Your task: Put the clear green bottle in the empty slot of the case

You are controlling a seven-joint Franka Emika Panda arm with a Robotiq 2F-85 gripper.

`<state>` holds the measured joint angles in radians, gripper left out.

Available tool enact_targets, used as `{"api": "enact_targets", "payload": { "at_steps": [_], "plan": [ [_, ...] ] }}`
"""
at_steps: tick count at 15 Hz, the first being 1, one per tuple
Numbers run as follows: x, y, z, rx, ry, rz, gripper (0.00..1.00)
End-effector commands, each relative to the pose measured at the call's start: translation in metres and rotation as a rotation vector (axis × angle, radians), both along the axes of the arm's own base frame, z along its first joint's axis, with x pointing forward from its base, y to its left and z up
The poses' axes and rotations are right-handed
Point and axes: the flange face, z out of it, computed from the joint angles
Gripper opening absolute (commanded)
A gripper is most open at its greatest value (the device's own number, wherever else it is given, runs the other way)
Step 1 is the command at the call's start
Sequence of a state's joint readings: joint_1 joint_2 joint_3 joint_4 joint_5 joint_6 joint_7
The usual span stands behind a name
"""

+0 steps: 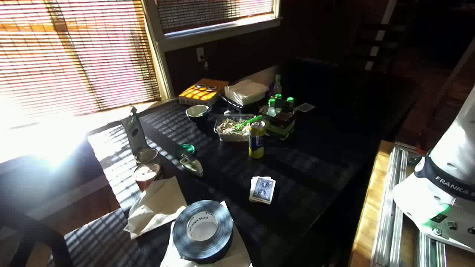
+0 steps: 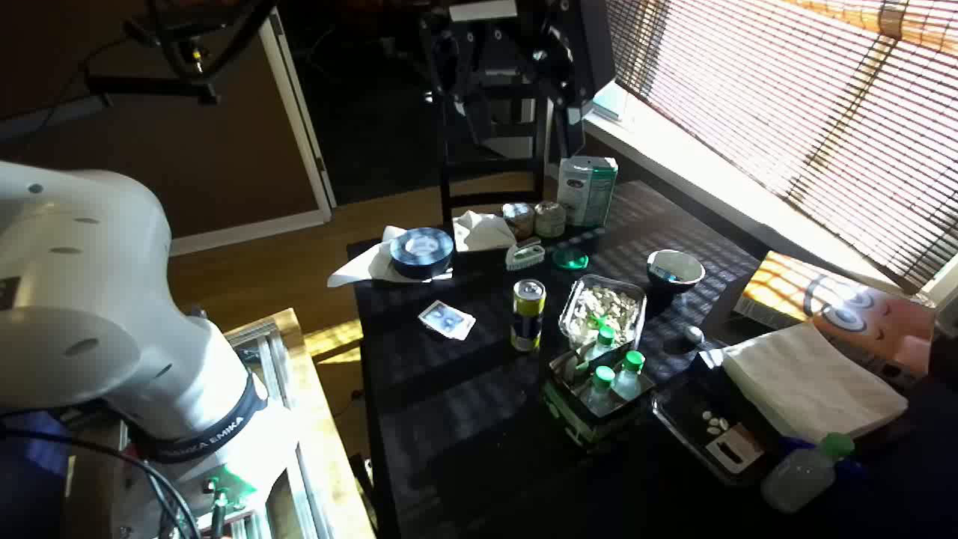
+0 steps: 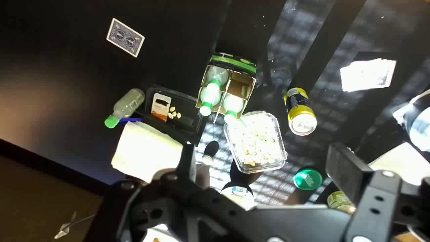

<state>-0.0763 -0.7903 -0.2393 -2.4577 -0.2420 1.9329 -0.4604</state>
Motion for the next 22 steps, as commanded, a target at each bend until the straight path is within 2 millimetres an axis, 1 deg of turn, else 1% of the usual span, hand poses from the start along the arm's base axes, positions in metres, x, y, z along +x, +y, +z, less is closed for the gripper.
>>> {"api": "enact_targets", "payload": {
  "at_steps": [1,4,5,7,8,9,10,12,16,19,22],
  "plan": [
    [0.0,0.0,0.0,0.0,0.001,0.0,1.0],
    [0.0,0.0,0.0,0.0,0.001,0.0,1.0],
    [0.003,0.0,0.002,0.024,-0.003,-0.022,1.0],
    [0.022,-0.009,0.004,0.09,-0.014,-0.168,1.0],
    [0.038,-0.018,0.003,0.11,-0.017,-0.217,1.0],
    [0.05,-0.028,0.002,0.119,-0.029,-0.27,1.0],
    [0.068,-0.044,-0.001,0.128,-0.044,-0.322,1.0],
    [0.092,-0.068,-0.008,0.13,-0.063,-0.426,1.0],
    [0.152,-0.116,-0.029,0.117,-0.114,-0.636,1.0],
    [0.19,-0.154,-0.057,0.11,-0.116,-0.793,1.0],
    [0.215,-0.198,-0.091,0.132,-0.038,-0.935,1.0]
  ]
}}
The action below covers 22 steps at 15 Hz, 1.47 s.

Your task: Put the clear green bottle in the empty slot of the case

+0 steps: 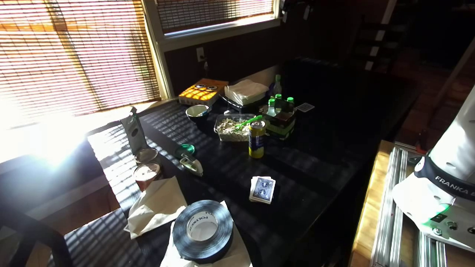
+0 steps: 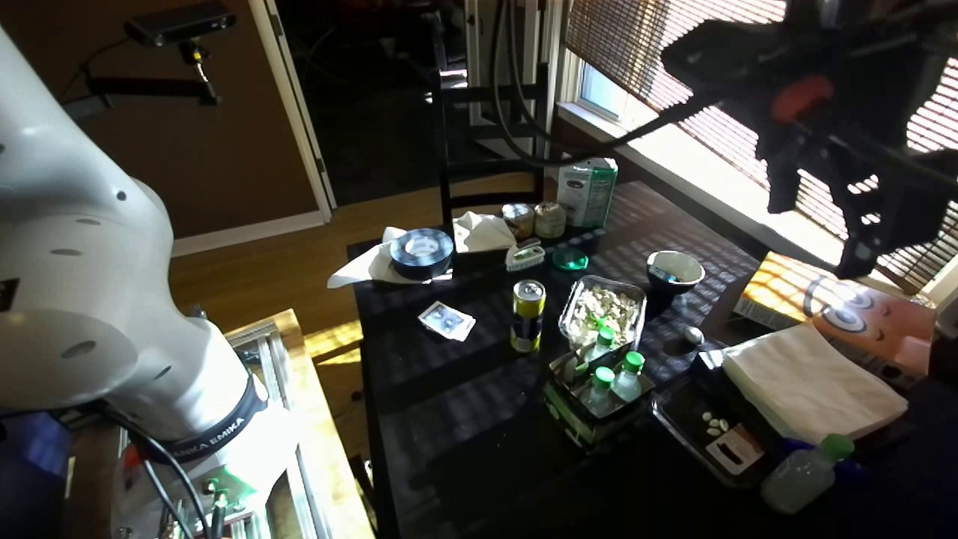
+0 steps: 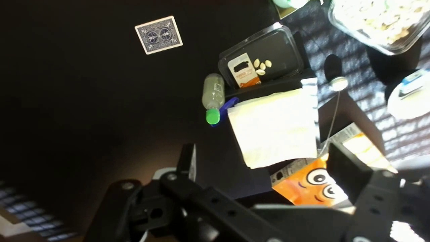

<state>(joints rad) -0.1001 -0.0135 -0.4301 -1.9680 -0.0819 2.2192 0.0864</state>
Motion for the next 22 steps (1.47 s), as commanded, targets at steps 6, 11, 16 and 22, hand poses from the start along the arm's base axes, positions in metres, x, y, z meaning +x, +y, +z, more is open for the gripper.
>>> {"api": "enact_targets", "payload": {
  "at_steps": [6,11,16,22],
  "plan": [
    [0.038,-0.064,-0.047,0.07,0.1,-0.164,1.0],
    [0.037,-0.081,-0.05,0.187,0.089,-0.095,1.0],
    [0.031,-0.14,-0.096,0.398,0.061,-0.055,1.0],
    [0.086,-0.144,-0.145,0.242,-0.032,-0.172,1.0]
  ]
}}
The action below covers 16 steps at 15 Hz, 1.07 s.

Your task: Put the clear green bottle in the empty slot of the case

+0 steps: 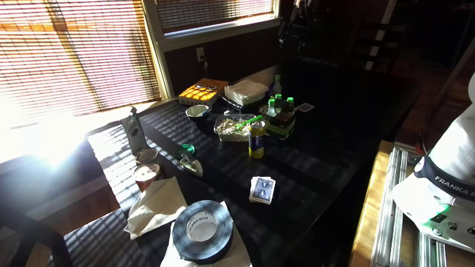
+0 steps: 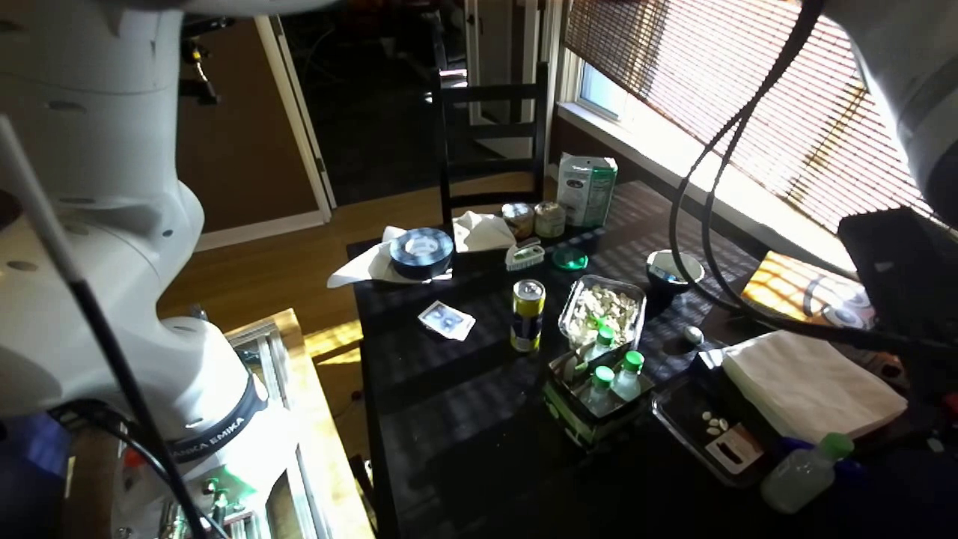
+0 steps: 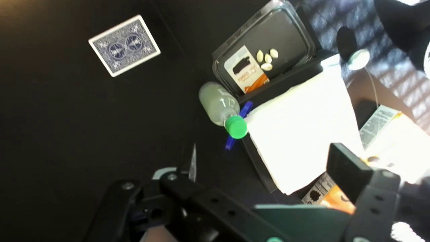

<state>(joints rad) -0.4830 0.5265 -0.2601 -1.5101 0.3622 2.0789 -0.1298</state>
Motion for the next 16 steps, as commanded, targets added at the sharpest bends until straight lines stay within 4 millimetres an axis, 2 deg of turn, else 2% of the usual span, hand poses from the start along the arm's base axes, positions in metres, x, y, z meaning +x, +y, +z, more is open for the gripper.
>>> {"api": "enact_targets", "payload": {
  "at_steps": [1,2,3,6,8,13,16],
  "plan": [
    [0.041,0.0,-0.022,-0.093,-0.029,-0.058,1.0],
    [0.041,-0.003,-0.017,-0.115,-0.014,-0.074,1.0],
    [0.031,0.006,-0.021,-0.067,-0.023,-0.04,1.0],
    [0.039,0.002,-0.024,-0.092,-0.019,-0.058,1.0],
    [0.047,0.004,-0.047,-0.123,0.023,-0.037,1.0],
    [0.053,0.009,-0.113,-0.072,0.094,-0.047,1.0],
    [0.058,0.0,-0.14,-0.098,0.07,-0.079,1.0]
  ]
}}
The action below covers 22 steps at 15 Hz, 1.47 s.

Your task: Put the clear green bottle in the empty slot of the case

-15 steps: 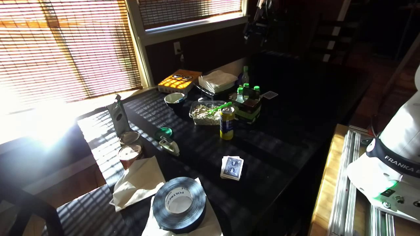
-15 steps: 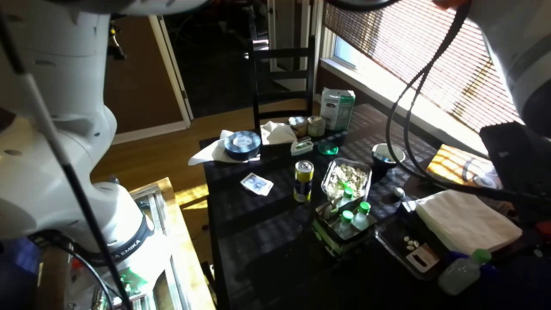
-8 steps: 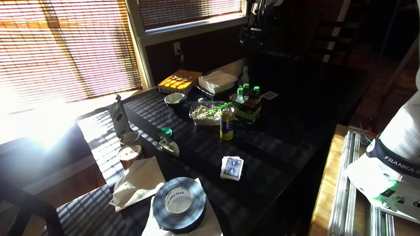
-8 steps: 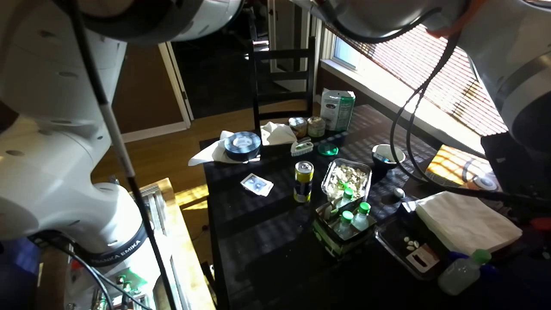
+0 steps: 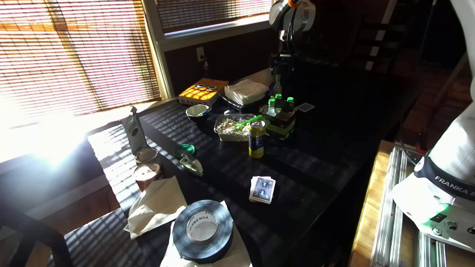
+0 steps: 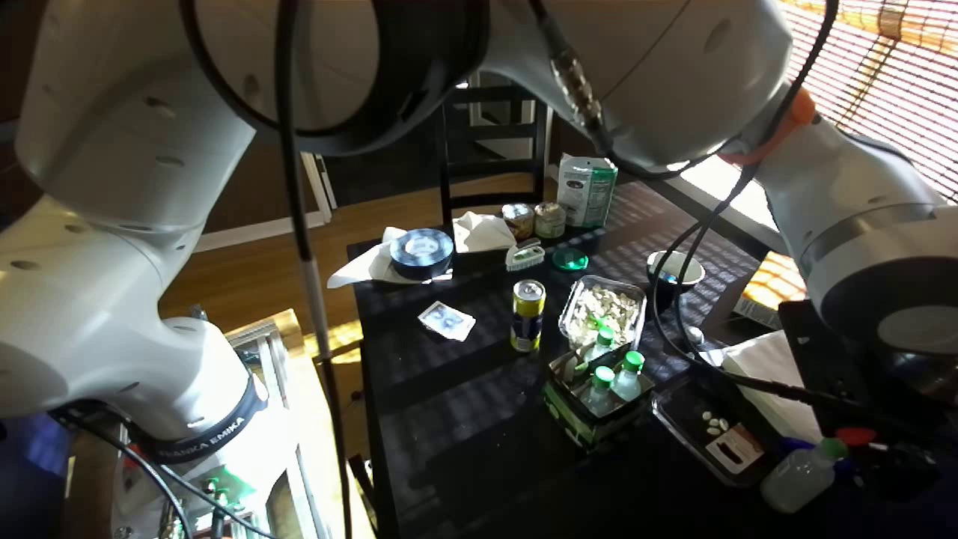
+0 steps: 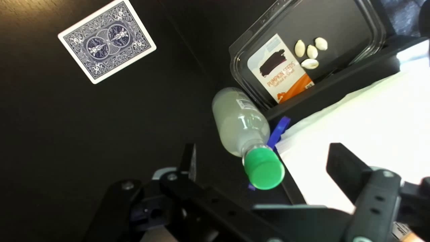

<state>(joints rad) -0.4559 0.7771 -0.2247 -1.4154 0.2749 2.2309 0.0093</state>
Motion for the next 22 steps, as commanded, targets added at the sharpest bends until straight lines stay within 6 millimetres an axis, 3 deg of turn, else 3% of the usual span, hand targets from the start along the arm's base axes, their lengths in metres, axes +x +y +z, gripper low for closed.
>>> {"api": "enact_targets", "payload": {
  "at_steps": [1,9,12,16,18,21,22],
  "plan": [
    [0.012,-0.014,-0.021,-0.039,-0.026,-0.039,1.0],
    [0.016,-0.005,-0.009,-0.087,-0.012,-0.055,1.0],
    [0.018,-0.002,-0.008,-0.093,0.003,-0.063,0.73],
    [0.018,0.004,-0.011,-0.08,0.036,-0.067,0.48],
    [0.017,0.007,-0.013,-0.071,0.057,-0.073,0.42],
    [0.018,0.01,-0.014,-0.063,0.071,-0.075,0.46],
    [0.019,0.01,-0.015,-0.062,0.069,-0.077,0.43]
  ]
}}
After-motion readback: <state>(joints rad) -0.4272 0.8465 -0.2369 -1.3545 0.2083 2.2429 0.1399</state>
